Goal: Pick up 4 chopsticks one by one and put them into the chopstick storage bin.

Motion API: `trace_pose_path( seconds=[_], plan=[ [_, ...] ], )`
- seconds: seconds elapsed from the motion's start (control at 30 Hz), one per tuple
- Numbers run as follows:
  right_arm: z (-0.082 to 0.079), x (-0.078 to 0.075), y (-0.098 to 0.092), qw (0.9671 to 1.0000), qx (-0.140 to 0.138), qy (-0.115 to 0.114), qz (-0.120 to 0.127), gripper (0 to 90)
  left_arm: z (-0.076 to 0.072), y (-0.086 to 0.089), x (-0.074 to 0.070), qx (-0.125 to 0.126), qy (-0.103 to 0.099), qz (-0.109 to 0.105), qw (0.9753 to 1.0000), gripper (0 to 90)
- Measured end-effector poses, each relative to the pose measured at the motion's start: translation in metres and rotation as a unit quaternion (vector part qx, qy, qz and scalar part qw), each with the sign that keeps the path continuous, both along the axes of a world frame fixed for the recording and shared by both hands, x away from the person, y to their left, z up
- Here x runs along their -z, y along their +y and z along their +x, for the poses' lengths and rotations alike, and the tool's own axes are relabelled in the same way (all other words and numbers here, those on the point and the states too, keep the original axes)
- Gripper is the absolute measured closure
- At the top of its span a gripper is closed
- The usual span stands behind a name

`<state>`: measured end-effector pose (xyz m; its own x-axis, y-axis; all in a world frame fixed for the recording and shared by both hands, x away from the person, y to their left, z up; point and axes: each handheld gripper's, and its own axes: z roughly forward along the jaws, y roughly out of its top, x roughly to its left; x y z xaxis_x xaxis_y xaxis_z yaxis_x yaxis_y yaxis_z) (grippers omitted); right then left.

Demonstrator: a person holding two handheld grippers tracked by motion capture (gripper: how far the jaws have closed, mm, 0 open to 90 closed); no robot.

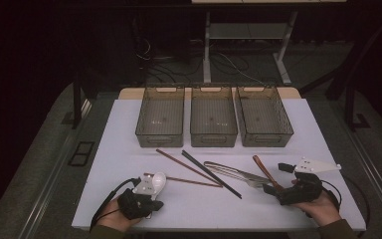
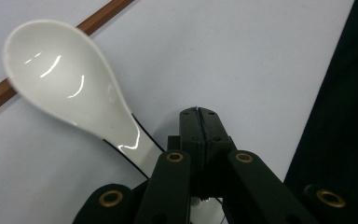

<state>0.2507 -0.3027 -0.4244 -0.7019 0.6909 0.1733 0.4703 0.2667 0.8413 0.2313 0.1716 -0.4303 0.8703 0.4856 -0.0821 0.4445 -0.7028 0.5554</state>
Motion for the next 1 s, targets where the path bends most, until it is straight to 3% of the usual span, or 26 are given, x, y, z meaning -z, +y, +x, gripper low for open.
trace_pose_path(
  seconds=[0.3,0.47,0.7,0.83,1.0],
  plan=[
    [0.0,0.0,0.0,1.0,0.0,0.0,0.0,0.7,0.003,0.031,-0.001,-0.042,-0.01,0.007,0.9991,88.6],
    [0.0,0.0,0.001,1.0,-0.001,0.001,-0.001,0.7,0.013,0.049,-0.002,-0.066,-0.022,0.02,0.9973,88.6],
    [0.001,0.0,0.001,1.0,-0.001,0.002,-0.001,0.8,0.025,0.057,-0.002,-0.08,-0.036,0.032,0.9956,88.7],
    [0.001,0.001,0.001,1.0,-0.001,0.0,-0.002,0.7,0.026,0.053,-0.005,-0.07,-0.034,0.016,0.9969,88.5],
    [0.002,0.001,0.001,1.0,-0.002,0.001,-0.003,0.7,0.032,0.036,-0.014,-0.062,-0.052,-0.02,0.9965,88.4]
  ],
)
